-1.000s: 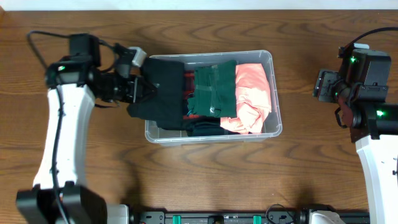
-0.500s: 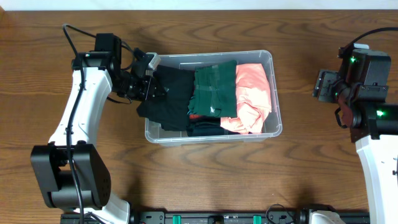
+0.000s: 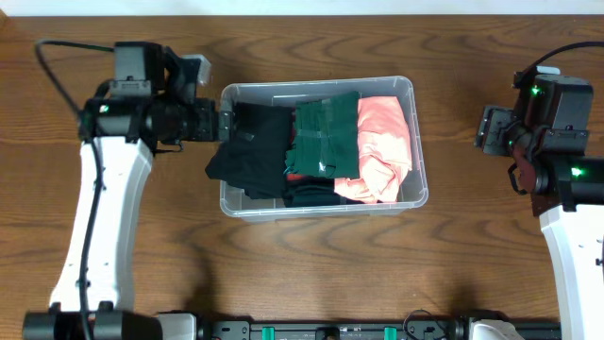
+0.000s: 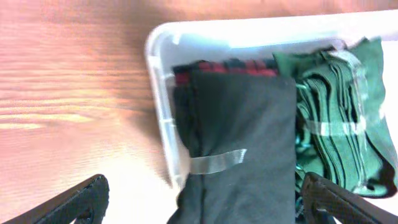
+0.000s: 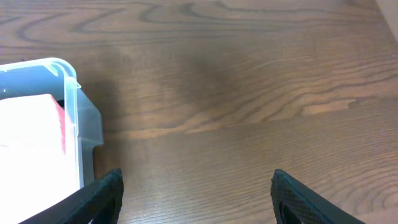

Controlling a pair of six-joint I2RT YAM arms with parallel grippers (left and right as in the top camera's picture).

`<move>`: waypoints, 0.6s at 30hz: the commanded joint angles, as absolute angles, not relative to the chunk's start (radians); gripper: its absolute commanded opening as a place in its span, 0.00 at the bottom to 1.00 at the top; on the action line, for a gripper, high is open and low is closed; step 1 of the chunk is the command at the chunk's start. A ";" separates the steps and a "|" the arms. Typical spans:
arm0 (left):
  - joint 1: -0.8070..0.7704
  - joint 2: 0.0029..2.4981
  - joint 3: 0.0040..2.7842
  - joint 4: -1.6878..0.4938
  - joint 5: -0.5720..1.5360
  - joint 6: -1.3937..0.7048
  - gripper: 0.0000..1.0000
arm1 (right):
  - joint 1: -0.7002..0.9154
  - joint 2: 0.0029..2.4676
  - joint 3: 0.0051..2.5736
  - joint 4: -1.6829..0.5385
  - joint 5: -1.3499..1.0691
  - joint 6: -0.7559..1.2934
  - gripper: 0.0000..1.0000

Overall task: Pack container
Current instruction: 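Lower the black garment into the bin's left side and push it in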

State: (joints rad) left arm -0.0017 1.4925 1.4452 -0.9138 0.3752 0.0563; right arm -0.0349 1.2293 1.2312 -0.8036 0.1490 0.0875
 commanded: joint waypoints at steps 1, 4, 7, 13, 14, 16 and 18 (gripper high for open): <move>0.000 1.502 1.447 -0.926 0.294 0.021 0.98 | -0.040 1.229 1.230 -0.805 0.146 0.089 0.74; 0.000 1.502 1.421 -0.945 0.295 0.021 0.76 | -0.040 1.229 1.230 -0.805 0.146 0.089 0.74; 0.000 1.503 1.407 -0.964 0.303 0.022 0.39 | -0.040 1.229 1.230 -0.805 0.146 0.089 0.74; -0.003 1.504 1.391 -0.994 0.305 0.029 0.06 | -0.040 1.229 1.230 -0.805 0.146 0.089 0.74; -0.007 1.504 1.385 -0.993 0.305 0.029 0.06 | -0.040 1.229 1.230 -0.805 0.146 0.089 0.74; -0.014 1.504 1.364 -0.991 0.305 0.029 0.06 | -0.040 1.229 1.230 -0.805 0.146 0.089 0.74; -0.021 1.504 1.338 -0.983 0.305 0.028 0.06 | -0.040 1.229 1.230 -0.806 0.146 0.089 0.74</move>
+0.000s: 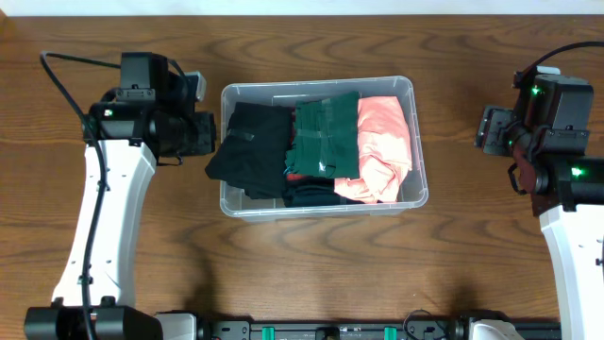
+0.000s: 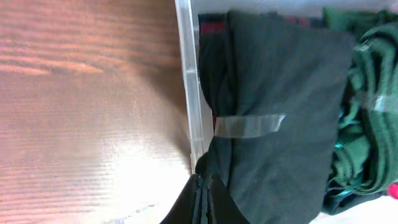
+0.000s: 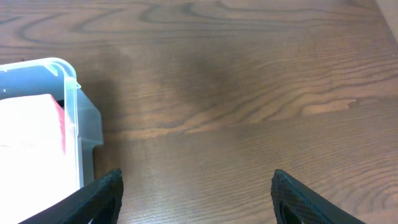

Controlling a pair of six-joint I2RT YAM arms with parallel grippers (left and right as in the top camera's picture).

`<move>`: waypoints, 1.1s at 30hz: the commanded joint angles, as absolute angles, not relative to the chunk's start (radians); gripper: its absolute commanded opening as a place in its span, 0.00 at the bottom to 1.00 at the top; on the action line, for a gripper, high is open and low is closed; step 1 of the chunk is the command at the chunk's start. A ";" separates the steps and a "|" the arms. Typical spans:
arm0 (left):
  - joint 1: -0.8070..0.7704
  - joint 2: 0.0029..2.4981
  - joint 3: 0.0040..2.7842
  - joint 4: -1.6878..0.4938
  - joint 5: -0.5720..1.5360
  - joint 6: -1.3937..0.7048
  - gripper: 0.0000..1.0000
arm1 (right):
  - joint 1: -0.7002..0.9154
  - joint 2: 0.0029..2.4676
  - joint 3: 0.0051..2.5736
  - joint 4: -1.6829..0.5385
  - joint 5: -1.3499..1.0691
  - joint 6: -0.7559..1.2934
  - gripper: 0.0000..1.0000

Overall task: Pack container
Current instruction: 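Lower the black garment into the bin's left side and push it in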

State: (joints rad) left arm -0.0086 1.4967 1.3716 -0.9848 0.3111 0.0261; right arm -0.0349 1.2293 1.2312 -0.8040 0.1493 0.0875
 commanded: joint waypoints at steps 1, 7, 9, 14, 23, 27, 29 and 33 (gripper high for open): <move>-0.025 1.505 1.324 -0.978 0.305 0.028 0.06 | -0.040 1.229 1.230 -0.806 0.146 0.089 0.74; -0.058 1.531 1.245 -0.957 0.307 0.023 0.06 | -0.040 1.229 1.230 -0.806 0.146 0.089 0.74; -0.078 1.537 1.239 -0.962 0.347 0.024 0.06 | -0.040 1.229 1.230 -0.808 0.146 0.089 0.74; -0.135 1.538 1.240 -0.944 0.382 0.024 0.06 | -0.040 1.229 1.230 -0.809 0.146 0.089 0.74; -0.192 1.539 1.238 -0.933 0.375 0.024 0.06 | -0.040 1.229 1.230 -0.809 0.146 0.089 0.74; -0.192 1.555 1.230 -0.933 0.340 0.024 0.06 | -0.040 1.229 1.230 -0.810 0.146 0.089 0.74; -0.192 1.571 1.221 -0.933 0.319 0.024 0.06 | -0.040 1.229 1.230 -0.812 0.146 0.089 0.74; -0.192 1.615 1.188 -0.896 0.275 0.024 0.06 | -0.040 1.229 1.230 -0.815 0.146 0.089 0.74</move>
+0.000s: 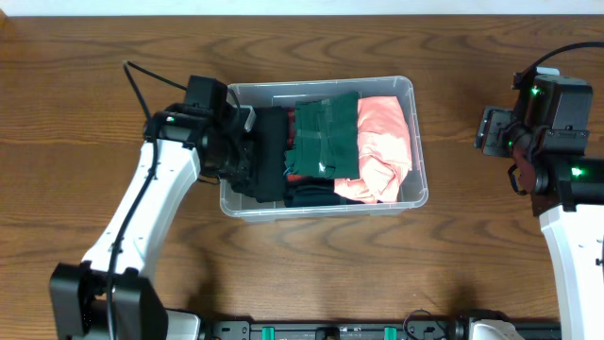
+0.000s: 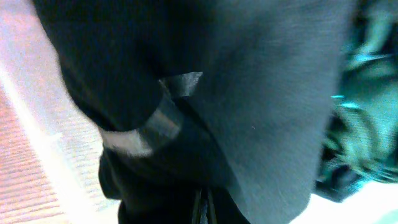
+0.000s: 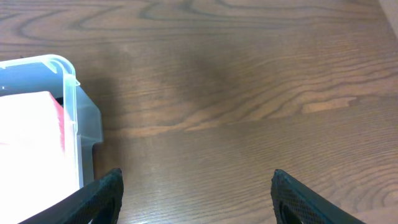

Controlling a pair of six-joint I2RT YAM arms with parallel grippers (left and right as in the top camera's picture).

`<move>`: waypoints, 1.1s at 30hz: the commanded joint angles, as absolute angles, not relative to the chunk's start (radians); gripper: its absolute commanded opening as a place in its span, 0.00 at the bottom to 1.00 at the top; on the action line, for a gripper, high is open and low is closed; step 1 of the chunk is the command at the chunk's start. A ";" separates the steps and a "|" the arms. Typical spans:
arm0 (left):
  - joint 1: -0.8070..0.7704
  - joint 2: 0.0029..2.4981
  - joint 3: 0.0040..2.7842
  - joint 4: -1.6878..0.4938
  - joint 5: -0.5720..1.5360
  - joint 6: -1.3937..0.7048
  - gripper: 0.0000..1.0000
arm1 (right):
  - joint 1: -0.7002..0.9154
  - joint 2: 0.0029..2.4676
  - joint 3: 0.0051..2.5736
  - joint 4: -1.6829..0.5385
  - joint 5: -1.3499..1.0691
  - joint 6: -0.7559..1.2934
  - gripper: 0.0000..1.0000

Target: Pack container

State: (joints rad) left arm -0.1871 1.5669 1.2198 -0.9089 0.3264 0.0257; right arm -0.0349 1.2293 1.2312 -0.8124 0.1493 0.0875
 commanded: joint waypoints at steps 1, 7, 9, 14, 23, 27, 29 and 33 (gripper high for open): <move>-0.192 1.629 1.186 -0.887 0.261 0.024 0.06 | -0.040 1.229 1.230 -0.815 0.146 0.089 0.74; -0.191 1.640 1.230 -0.876 0.245 0.025 0.14 | -0.040 1.229 1.230 -0.815 0.146 0.088 0.74; -0.191 1.607 1.276 -0.889 0.244 0.025 0.25 | -0.040 1.229 1.230 -0.815 0.146 0.088 0.74; -0.191 1.459 1.379 -0.914 0.112 0.024 0.77 | -0.038 1.229 1.230 -0.814 0.130 0.043 0.75; -0.111 1.309 1.382 -0.912 -0.110 -0.014 0.98 | -0.019 1.239 1.230 -0.698 0.041 -0.011 0.78; -0.026 1.346 1.377 -0.881 -0.098 -0.047 0.98 | -0.012 1.298 1.230 -0.641 0.040 -0.055 0.83; 0.009 1.372 1.377 -0.875 -0.094 -0.047 0.98 | -0.012 1.336 1.230 -0.640 0.039 -0.069 0.99; 0.055 1.407 1.377 -0.884 -0.093 -0.047 0.98 | -0.013 1.384 1.230 -0.620 0.038 -0.054 0.99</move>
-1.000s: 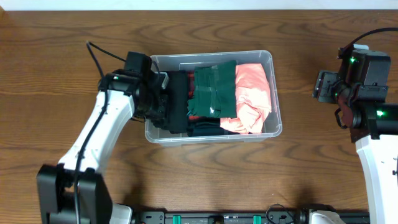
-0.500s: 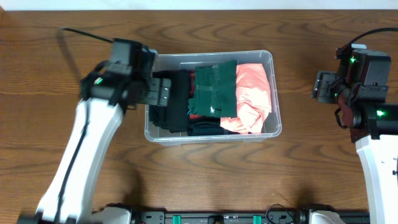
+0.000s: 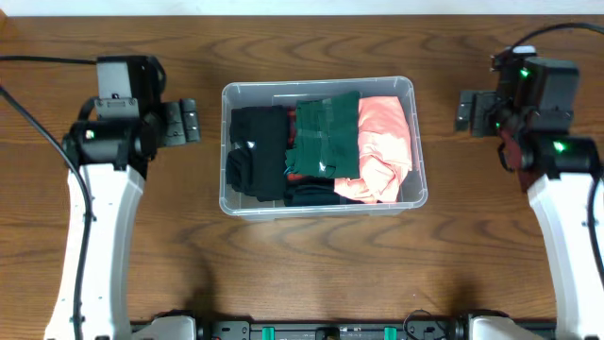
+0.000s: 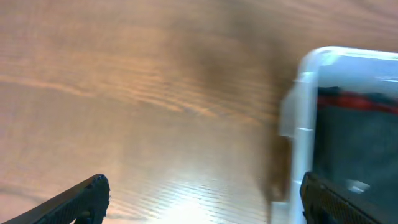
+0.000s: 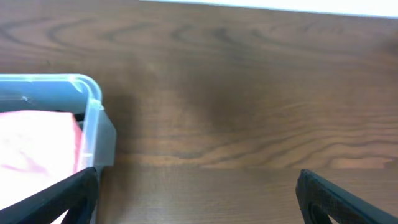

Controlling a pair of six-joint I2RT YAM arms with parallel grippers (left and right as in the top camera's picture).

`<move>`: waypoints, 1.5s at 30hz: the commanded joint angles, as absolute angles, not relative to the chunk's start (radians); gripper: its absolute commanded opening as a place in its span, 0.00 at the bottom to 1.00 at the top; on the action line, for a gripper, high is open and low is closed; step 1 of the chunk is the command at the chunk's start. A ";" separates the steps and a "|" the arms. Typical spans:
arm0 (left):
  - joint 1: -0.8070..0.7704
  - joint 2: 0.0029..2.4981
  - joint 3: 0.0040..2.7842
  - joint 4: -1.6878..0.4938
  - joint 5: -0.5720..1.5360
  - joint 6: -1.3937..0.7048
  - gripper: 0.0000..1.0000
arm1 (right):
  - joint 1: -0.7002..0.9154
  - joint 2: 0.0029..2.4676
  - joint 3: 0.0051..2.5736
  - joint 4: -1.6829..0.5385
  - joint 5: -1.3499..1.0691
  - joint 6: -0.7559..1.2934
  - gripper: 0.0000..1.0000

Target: Pack container

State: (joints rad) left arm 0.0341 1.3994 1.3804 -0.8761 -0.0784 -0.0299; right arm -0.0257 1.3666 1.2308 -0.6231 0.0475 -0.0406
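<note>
A clear plastic container (image 3: 415, 142) stands mid-table, holding a black folded garment (image 3: 255, 151) at its left, a green one (image 3: 326, 132) in the middle and an orange one (image 3: 382, 142) at the right. All of the black garment lies inside the walls. My left gripper (image 3: 187, 123) is open over bare wood left of the container; the left wrist view shows its fingers (image 4: 81, 196) wide apart and the container's corner (image 4: 311, 68). My right gripper (image 3: 469, 110) is open and empty to the right of the container (image 5: 93, 124).
The wooden table (image 3: 311, 264) surrounds the container. Its far edge meets a white wall at the top of the overhead view. Both arm bases stand at the near left and near right.
My left gripper was shut and pressed onto the black garment inside the container; now it is open and back over the wood to the left. My right gripper has shifted slightly farther back and left.
The black garment first hung over the container's left wall with my left gripper open beside it. Then the gripper was shut at that wall, then shut down on the garment inside. Now the garment lies wholly inside and the left gripper is clear.
</note>
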 commanded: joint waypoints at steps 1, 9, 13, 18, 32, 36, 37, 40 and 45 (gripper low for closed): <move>0.062 1.406 1.377 -0.897 -0.080 -0.047 0.98 | -0.013 1.378 1.230 -0.639 0.035 -0.060 0.99; 0.073 1.213 1.346 -0.948 -0.003 0.004 0.98 | -0.019 1.158 1.216 -0.755 0.033 0.033 0.99; 0.073 0.990 1.236 -0.897 0.069 0.064 0.98 | -0.018 0.937 1.108 -0.757 0.033 0.028 0.99; 0.073 0.669 1.015 -0.844 0.090 0.074 0.98 | -0.019 0.589 0.885 -0.754 0.035 0.029 0.99; 0.073 0.369 0.865 -1.067 0.120 0.074 0.98 | -0.019 0.255 0.715 -1.120 0.033 0.030 0.99; 0.073 0.369 0.865 -1.131 0.120 0.074 0.98 | -0.019 0.256 0.714 -1.118 0.033 0.029 0.99; 0.073 0.369 0.865 -1.141 0.120 0.074 0.98 | -0.019 0.256 0.714 -1.118 0.033 0.029 0.99; 0.073 0.369 0.865 -1.163 0.120 0.074 0.98 | -0.019 0.256 0.714 -1.118 0.033 0.029 0.99; 0.073 0.369 0.865 -1.167 0.120 0.074 0.98 | -0.019 0.256 0.714 -1.118 0.033 0.029 0.99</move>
